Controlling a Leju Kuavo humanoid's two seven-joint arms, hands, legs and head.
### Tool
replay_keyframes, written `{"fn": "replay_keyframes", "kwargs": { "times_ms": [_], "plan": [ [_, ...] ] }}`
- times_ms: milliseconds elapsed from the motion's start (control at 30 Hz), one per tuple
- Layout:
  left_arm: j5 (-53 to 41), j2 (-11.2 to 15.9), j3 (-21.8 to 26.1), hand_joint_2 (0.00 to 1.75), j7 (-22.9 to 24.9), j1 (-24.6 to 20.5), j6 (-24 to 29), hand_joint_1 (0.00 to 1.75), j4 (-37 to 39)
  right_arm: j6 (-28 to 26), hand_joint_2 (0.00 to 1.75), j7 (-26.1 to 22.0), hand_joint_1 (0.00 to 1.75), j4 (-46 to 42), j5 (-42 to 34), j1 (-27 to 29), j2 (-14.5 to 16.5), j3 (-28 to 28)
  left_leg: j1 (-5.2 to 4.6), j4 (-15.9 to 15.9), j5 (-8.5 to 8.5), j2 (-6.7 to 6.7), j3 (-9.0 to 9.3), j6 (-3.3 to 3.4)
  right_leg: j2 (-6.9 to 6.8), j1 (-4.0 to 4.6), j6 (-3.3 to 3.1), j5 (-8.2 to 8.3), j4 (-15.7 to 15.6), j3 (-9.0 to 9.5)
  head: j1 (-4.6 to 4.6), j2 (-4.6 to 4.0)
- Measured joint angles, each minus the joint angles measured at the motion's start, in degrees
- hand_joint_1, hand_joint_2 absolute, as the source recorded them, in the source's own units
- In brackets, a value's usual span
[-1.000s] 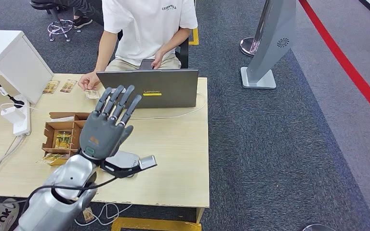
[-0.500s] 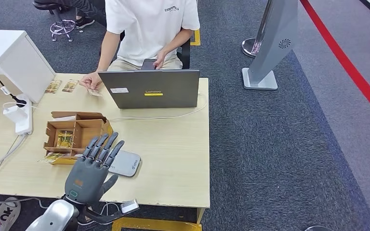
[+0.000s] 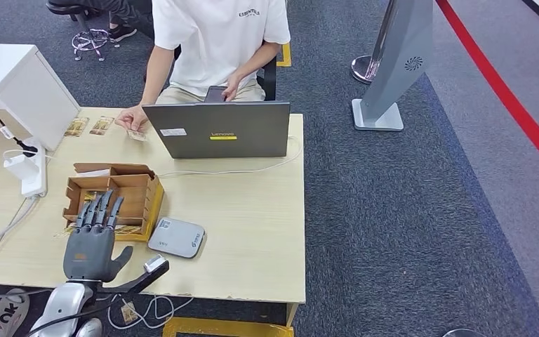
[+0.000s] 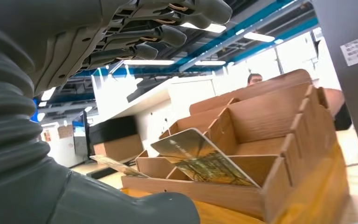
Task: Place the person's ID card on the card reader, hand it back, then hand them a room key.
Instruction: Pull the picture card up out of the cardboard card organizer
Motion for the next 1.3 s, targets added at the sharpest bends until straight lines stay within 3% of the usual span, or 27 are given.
{"fn": "replay_keyframes", "kwargs": {
  "times_ms": [667,800,1300],
  "plan": [
    [-1.3,-2.6,3.3,1.75,-0.2,-2.7,1.3,0.00,6.9,0.8,0.00,0.0,0.00,0.0,0.8,-0.1,-0.1,0.8,0.00,0.0,0.00,0.00,0.00,0.00,0.00,0.00,0.00,0.00,0.0,0.00,-0.01,0.00],
    [-1.2,-2.6,3.6,1.75,-0.3,-3.0,1.4,1.75,7.5,0.8,0.00,0.0,0.00,0.0,0.9,-0.1,-0.1,0.8,0.00,0.0,0.00,-0.01,0.00,0.00,0.00,0.00,0.00,0.00,0.0,-0.01,-0.01,0.00],
    [1.4,-2.5,4.3,1.75,-2.7,-3.2,1.9,1.75,8.5,0.9,0.00,0.0,0.00,0.0,1.3,-0.1,-0.1,0.8,0.00,0.0,0.00,-0.01,0.00,0.00,0.00,0.00,0.00,0.00,0.0,0.00,-0.01,0.00]
  ]
}}
